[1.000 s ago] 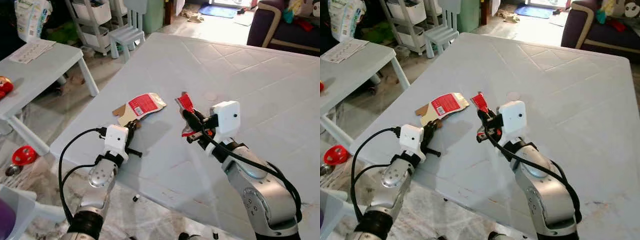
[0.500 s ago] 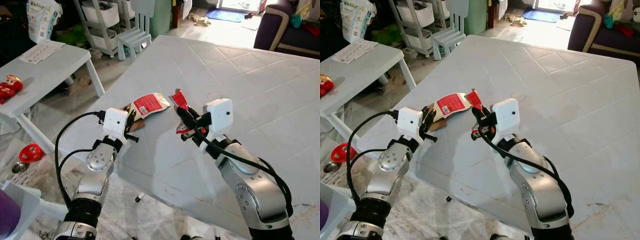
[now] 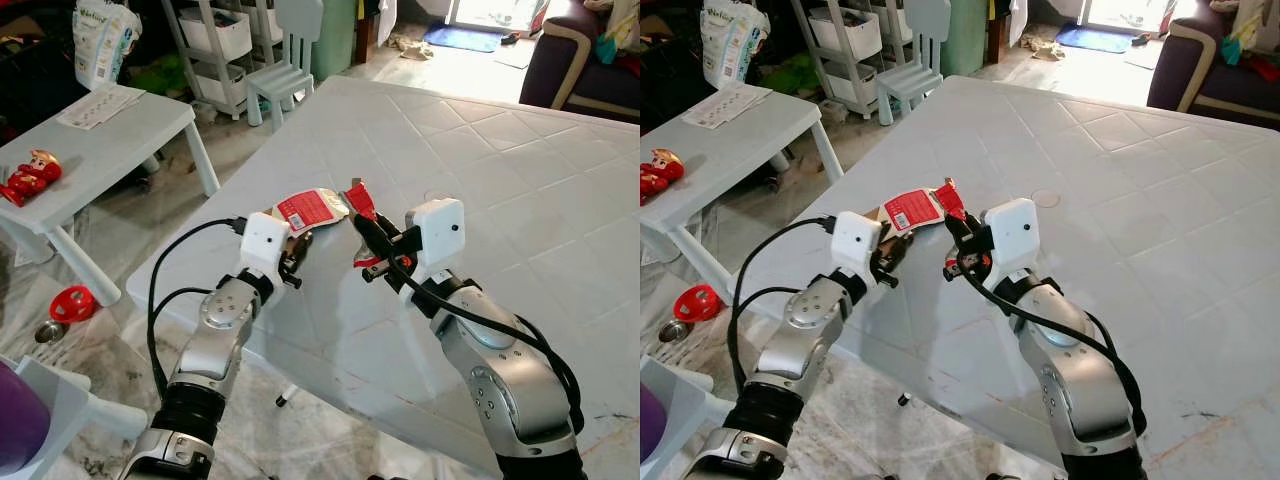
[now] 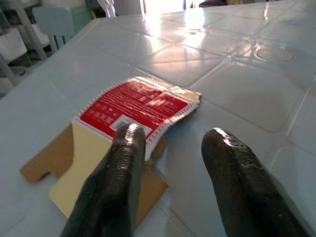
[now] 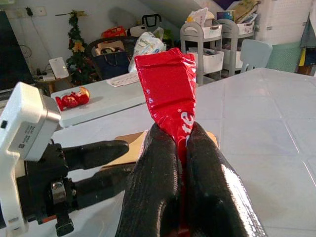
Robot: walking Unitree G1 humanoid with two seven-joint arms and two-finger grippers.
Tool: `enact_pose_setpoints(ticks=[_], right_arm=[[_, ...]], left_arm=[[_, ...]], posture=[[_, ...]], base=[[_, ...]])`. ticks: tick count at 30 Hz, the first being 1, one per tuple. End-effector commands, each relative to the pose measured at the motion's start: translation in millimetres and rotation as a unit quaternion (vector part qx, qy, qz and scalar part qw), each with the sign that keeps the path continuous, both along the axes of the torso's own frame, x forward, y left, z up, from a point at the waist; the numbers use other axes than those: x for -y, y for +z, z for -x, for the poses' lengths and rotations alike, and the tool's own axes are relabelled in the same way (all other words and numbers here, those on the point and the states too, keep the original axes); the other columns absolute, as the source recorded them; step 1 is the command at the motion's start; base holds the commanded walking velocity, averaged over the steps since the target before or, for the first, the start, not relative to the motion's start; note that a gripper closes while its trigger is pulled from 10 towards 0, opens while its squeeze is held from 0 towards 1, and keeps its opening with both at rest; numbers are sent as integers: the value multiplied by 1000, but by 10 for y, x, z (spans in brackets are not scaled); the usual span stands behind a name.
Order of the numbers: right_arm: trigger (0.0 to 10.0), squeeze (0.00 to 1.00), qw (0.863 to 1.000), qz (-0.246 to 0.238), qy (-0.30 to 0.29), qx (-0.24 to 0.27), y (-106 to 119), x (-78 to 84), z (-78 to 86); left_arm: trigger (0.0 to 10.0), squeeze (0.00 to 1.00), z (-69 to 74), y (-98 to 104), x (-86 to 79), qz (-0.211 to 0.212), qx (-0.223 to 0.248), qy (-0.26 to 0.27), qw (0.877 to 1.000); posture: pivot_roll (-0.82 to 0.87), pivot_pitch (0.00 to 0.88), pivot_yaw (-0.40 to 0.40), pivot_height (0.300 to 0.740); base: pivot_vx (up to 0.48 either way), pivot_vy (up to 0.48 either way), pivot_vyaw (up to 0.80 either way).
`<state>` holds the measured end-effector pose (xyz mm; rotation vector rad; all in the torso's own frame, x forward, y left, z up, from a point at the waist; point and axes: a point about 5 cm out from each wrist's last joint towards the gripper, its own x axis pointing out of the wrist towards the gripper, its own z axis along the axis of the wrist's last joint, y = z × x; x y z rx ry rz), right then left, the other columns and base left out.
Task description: Picking trash to rubbish bin
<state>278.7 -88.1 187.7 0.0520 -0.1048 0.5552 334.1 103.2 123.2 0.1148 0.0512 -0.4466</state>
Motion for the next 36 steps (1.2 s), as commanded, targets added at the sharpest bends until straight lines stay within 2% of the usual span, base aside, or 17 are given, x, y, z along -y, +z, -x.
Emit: enact_pose_setpoints(ticks=[1,17,20,22,23,25,26,32,34,36], right_arm=[[0,0,1000,-1,7,9,37,-34,-8],[0,0,1000,1,7,5,18,-36,18],[0,0,1000,1,6,5,17,-35,23],[0,0,1000,0,6,5,18,-36,26],[0,0,1000,0,6,4,19,-36,28],[0,0,1000,0,6,4,19,-37,29],[0,0,1000,1,6,4,18,-37,34],[0,0,1000,1,4,2,14,-28,45],[0,0,1000,1,4,2,14,-28,45],[0,0,1000,0,1,1,14,-23,56]], left_arm=[[10000,1000,-21,70,18,3,8,-1,1000],[10000,1000,-96,38,71,-4,-24,-10,1000],[10000,1000,-97,-3,85,-18,-35,-13,999],[10000,1000,-97,-100,82,-59,-53,-16,997],[10000,451,-100,-134,77,-78,-57,-19,995],[10000,451,-103,-154,73,-90,-60,-21,994],[10000,0,-133,-171,53,-122,-59,-22,991],[10000,0,-205,-180,5,-161,-59,-15,985],[10000,0,-205,-180,5,-161,-59,-15,985],[10000,0,-275,-139,-57,-182,-44,3,982]], posture=[[-104,46,25,740],[-119,59,34,740],[-121,61,34,740],[-123,63,34,740],[-126,65,34,740],[-126,65,34,740],[-130,69,34,740],[-137,77,38,740],[-137,77,38,740],[-141,85,42,740]], base=[[0,0,0],[0,0,0],[0,0,0],[0,0,0],[0,0,0],[0,0,0],[0,0,0],[0,0,0],[0,0,0],[0,0,0]])
